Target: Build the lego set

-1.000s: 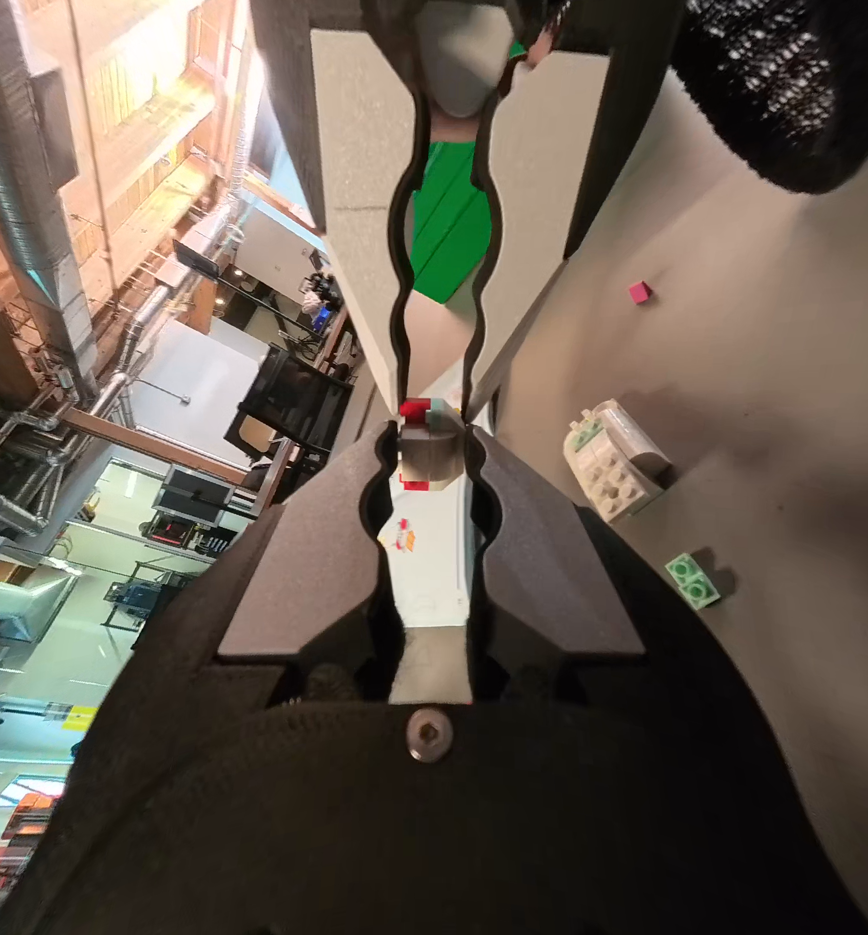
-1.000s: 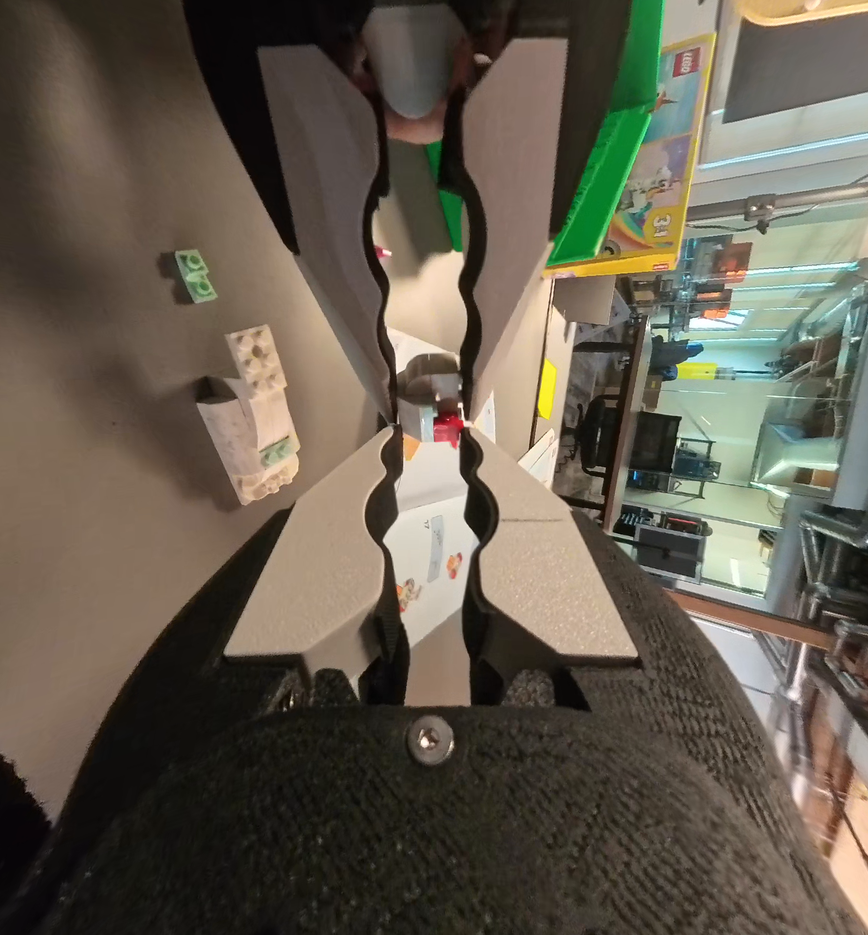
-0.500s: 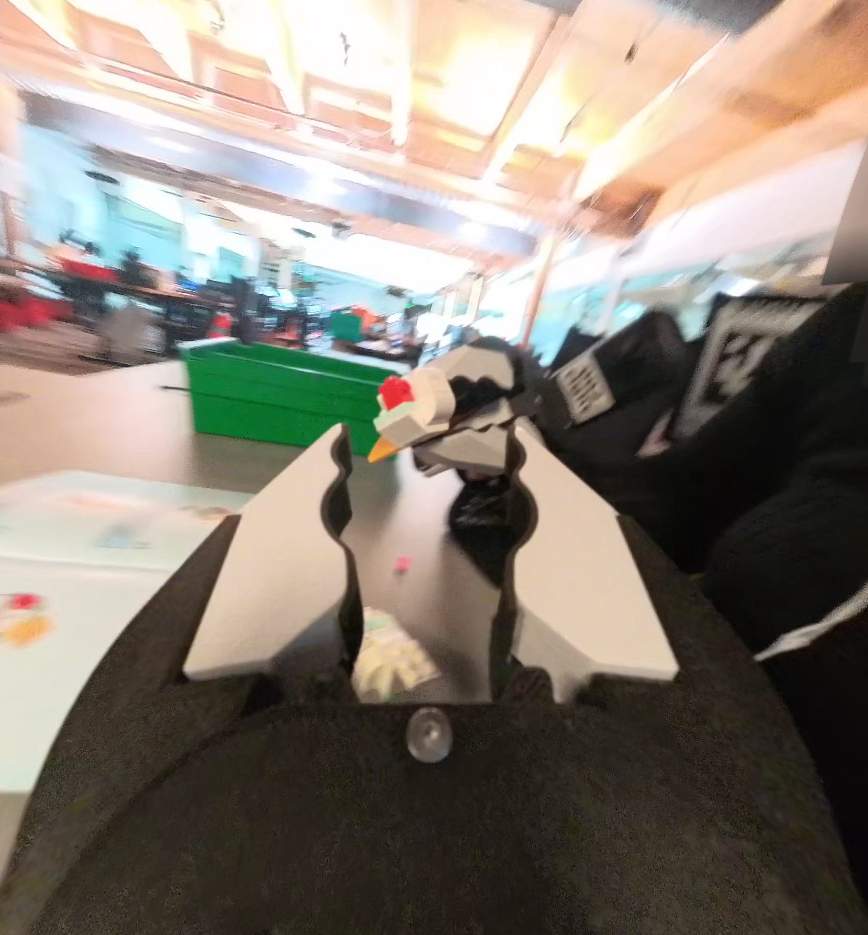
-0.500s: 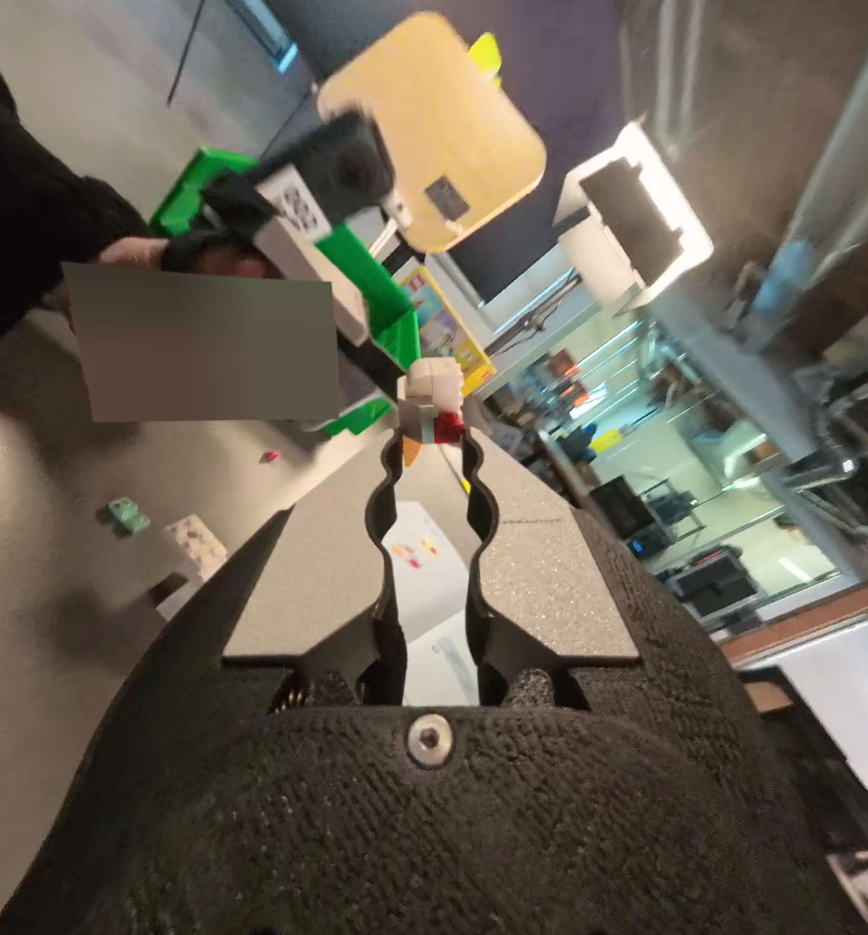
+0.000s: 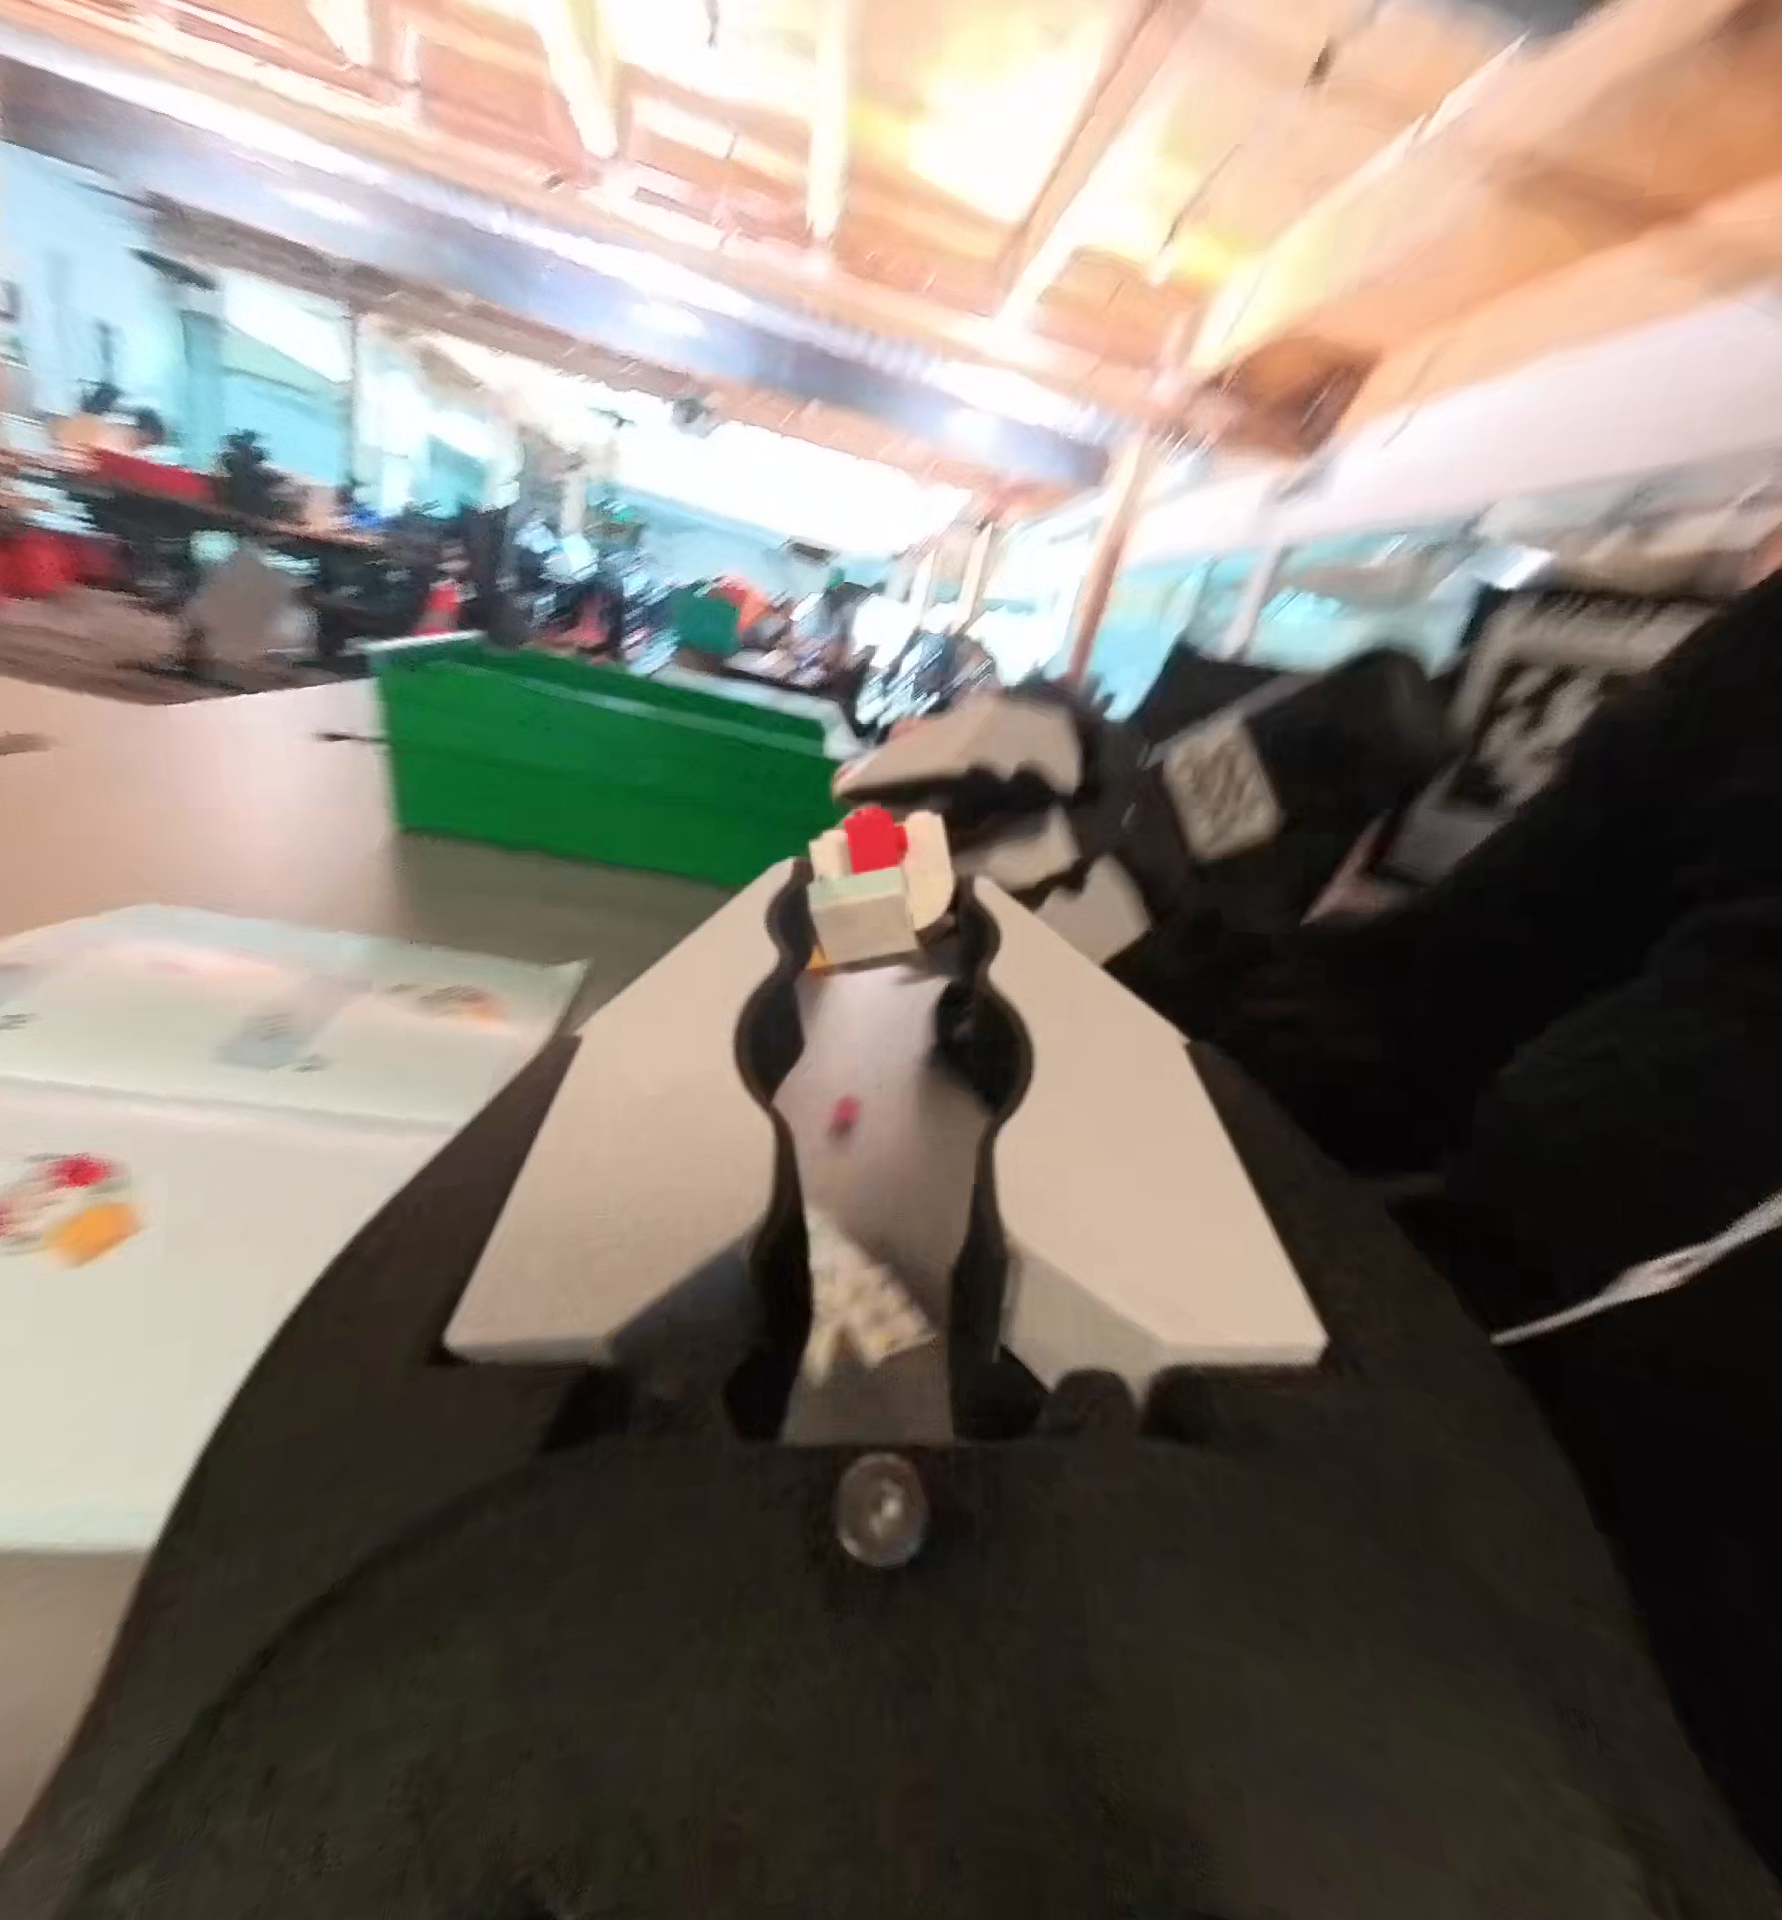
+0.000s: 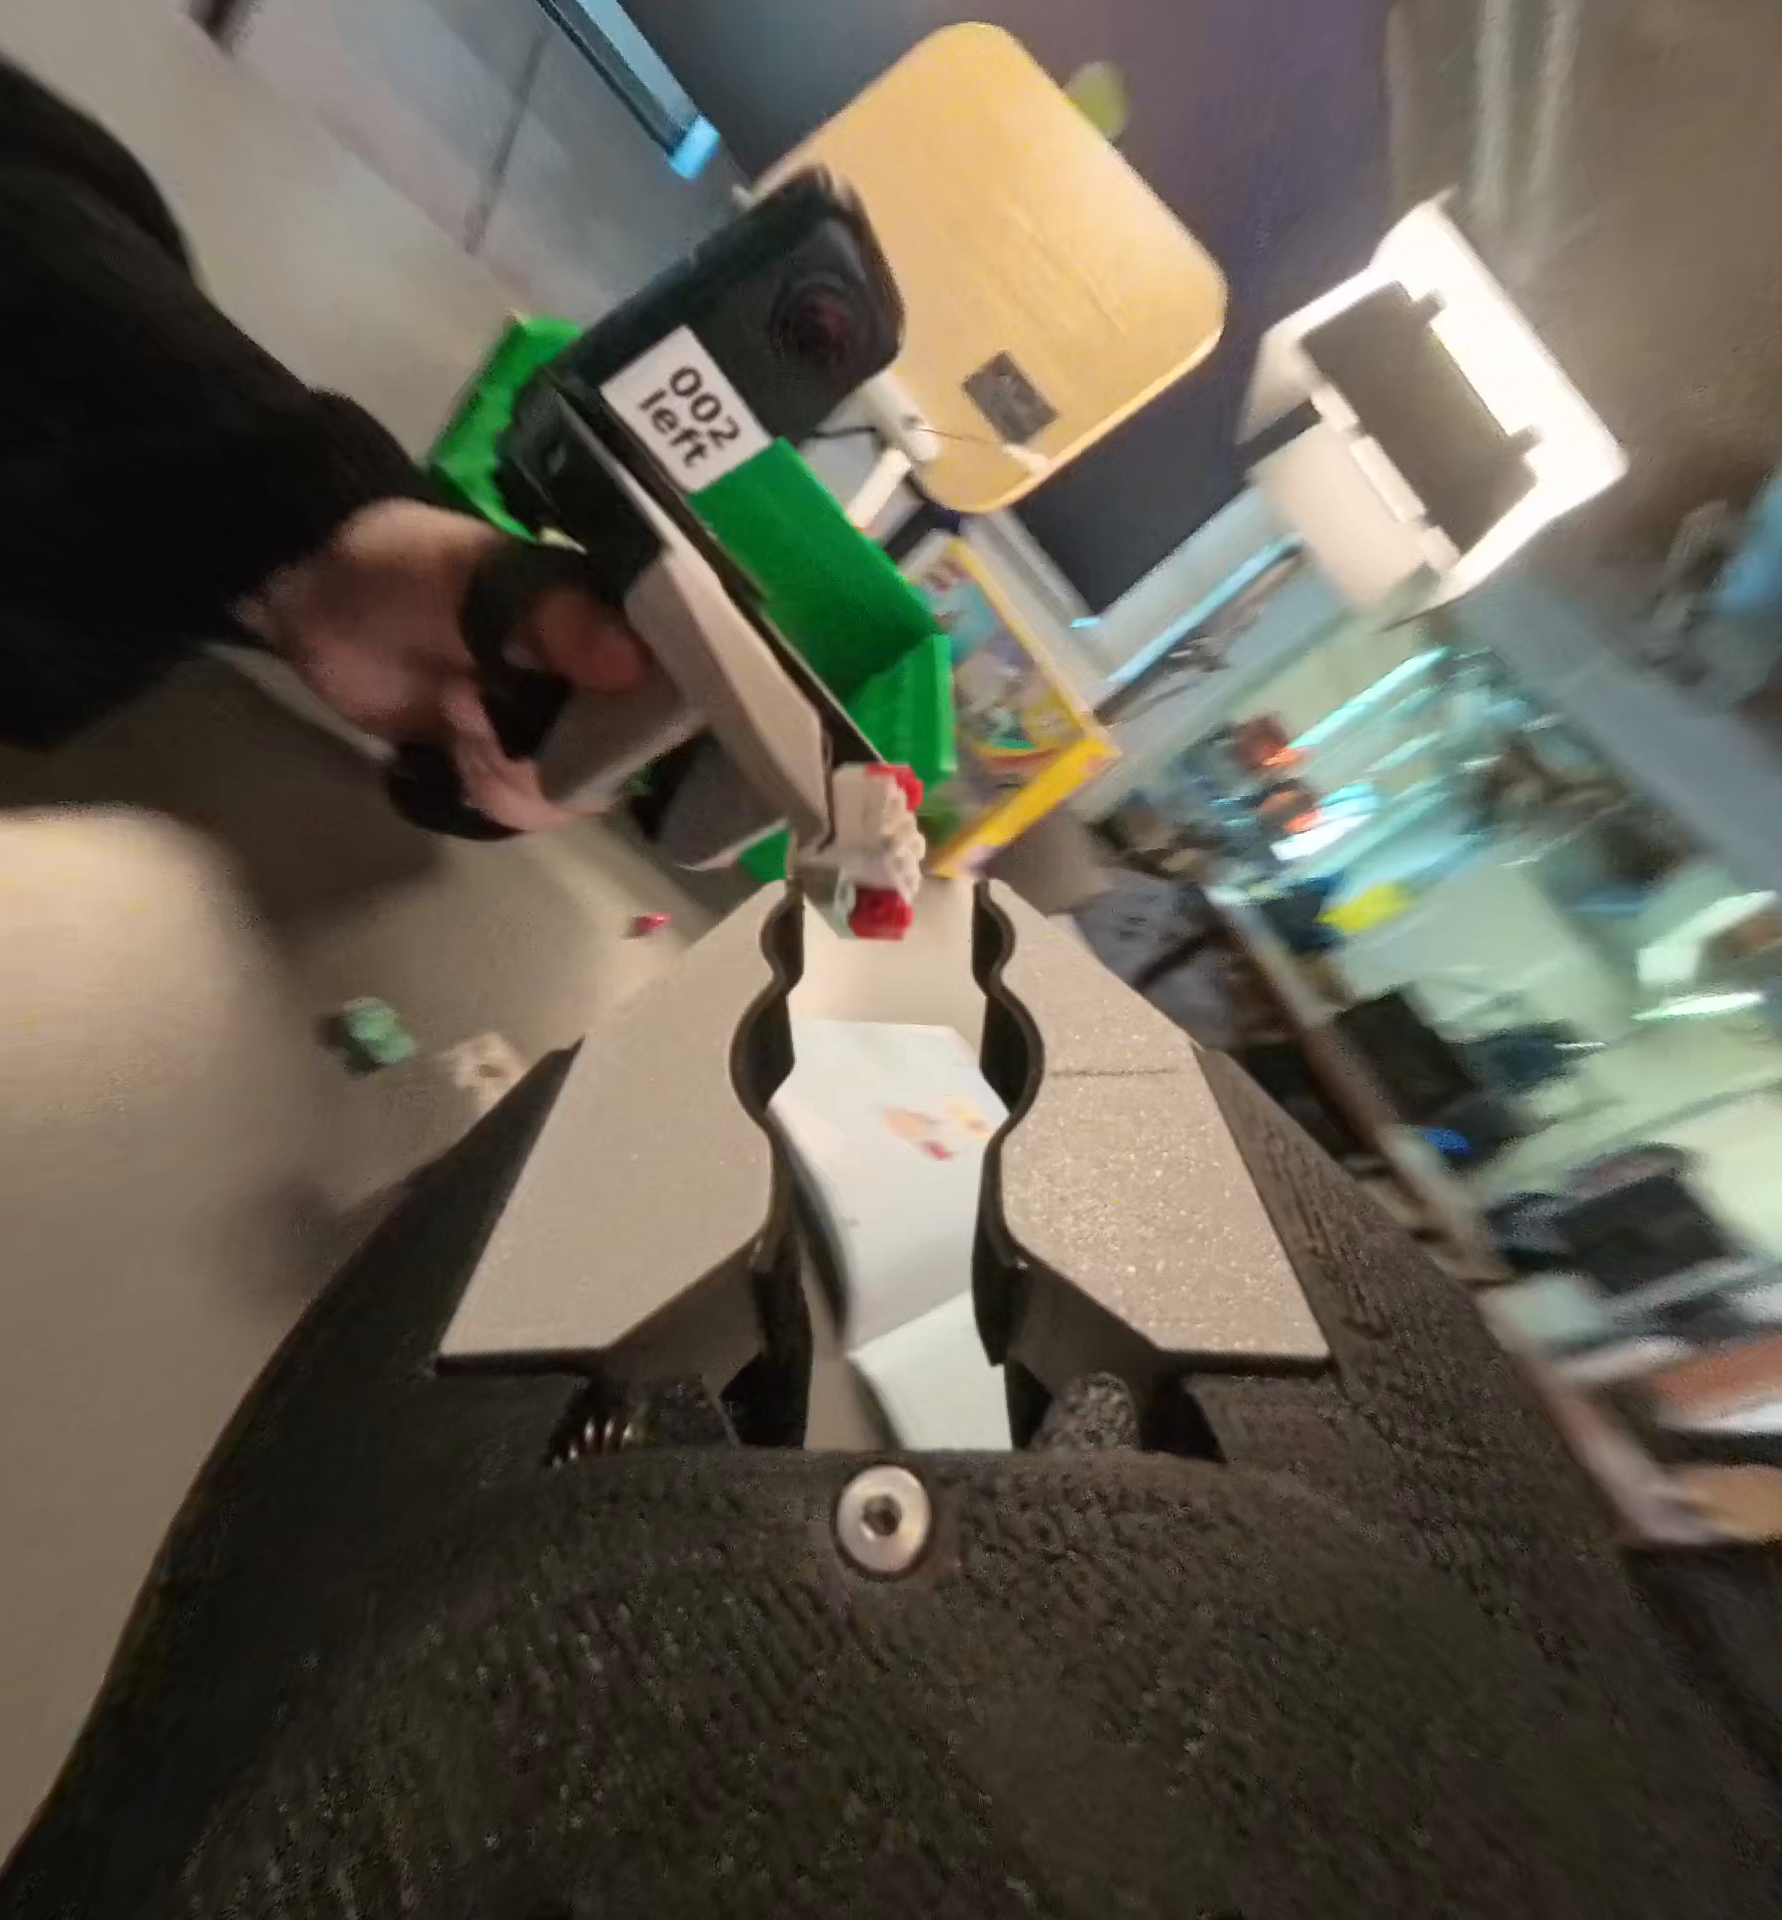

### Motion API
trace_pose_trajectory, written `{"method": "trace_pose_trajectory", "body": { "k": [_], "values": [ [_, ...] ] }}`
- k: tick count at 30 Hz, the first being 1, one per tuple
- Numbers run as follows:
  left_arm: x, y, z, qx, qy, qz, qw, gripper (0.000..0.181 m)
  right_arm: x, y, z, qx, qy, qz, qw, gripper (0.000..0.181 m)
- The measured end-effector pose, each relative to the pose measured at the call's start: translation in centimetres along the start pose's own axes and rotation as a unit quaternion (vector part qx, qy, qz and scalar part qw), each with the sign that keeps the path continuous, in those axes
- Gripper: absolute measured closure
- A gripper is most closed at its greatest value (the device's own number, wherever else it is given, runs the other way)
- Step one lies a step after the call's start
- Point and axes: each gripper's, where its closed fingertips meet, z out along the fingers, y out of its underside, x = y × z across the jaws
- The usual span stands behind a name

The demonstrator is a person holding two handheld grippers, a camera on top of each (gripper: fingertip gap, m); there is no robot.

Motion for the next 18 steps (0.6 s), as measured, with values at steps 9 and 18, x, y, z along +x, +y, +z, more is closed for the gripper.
{"method": "trace_pose_trajectory", "body": {
  "k": [9, 18],
  "values": [
    [-0.9, 5.9, 0.7, -0.214, -0.088, 0.336, 0.913, 0.156, -3.2, 1.1, -1.5, -0.086, -0.239, 0.130, 0.959, 0.164],
    [0.6, 7.1, 0.9, -0.231, -0.040, 0.360, 0.903, 0.156, -5.3, 1.8, -2.1, -0.121, -0.315, 0.101, 0.936, 0.171]
  ]
}}
